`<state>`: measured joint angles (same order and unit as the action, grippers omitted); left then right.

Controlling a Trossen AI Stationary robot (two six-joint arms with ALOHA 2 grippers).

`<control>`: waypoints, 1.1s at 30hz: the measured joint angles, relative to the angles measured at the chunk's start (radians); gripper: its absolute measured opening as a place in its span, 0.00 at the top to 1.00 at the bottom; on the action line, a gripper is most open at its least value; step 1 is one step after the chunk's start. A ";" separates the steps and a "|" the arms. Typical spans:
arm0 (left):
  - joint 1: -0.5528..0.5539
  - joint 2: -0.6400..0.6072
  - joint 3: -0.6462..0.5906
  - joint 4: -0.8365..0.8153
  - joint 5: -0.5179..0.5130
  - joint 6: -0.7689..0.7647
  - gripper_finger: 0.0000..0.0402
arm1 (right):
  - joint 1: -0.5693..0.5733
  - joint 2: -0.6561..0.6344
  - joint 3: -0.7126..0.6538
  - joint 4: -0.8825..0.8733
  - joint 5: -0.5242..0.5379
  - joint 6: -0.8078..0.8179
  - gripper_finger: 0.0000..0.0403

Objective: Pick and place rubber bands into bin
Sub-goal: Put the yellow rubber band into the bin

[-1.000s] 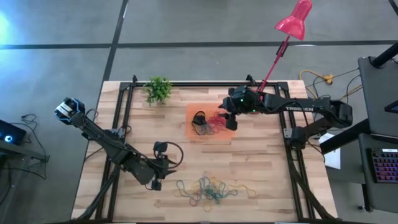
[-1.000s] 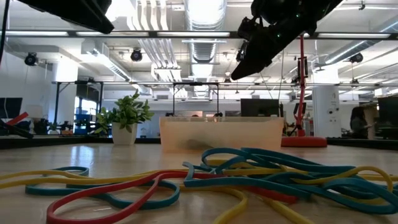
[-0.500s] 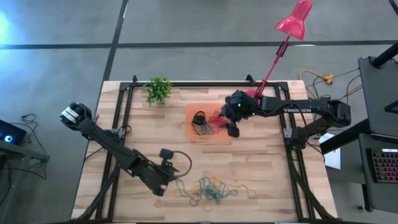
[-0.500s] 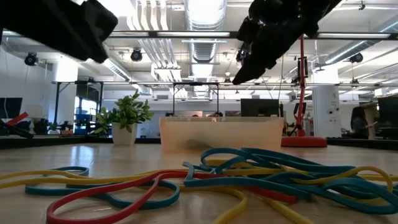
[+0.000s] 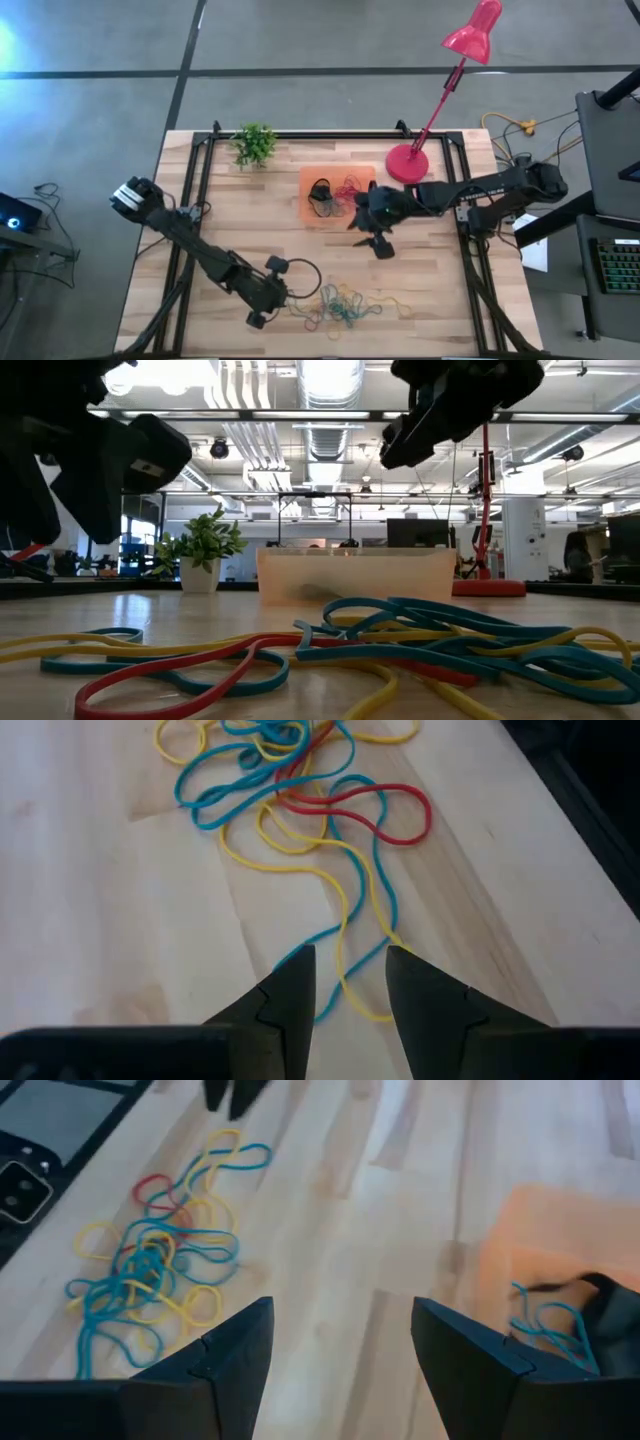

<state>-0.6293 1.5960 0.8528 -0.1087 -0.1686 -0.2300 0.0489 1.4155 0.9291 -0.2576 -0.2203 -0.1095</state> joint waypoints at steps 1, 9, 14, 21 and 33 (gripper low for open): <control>0.003 0.010 0.000 0.012 0.000 0.000 0.73 | 0.017 0.000 0.000 0.003 0.011 0.003 0.45; 0.024 0.083 0.000 0.074 0.015 0.005 0.73 | 0.112 0.000 0.000 0.013 0.067 0.032 0.44; 0.030 0.100 0.000 0.077 0.031 0.001 0.73 | 0.139 0.000 0.000 0.014 0.093 0.048 0.44; 0.034 0.123 0.000 0.108 0.041 -0.001 0.73 | 0.165 0.000 0.000 0.016 0.094 0.072 0.44; 0.041 0.168 0.002 0.135 0.077 -0.028 0.88 | 0.194 0.000 0.000 0.017 0.100 0.094 0.44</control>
<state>-0.5884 1.7641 0.8543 0.0262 -0.0916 -0.2581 0.2424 1.4151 0.9291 -0.2401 -0.1200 -0.0158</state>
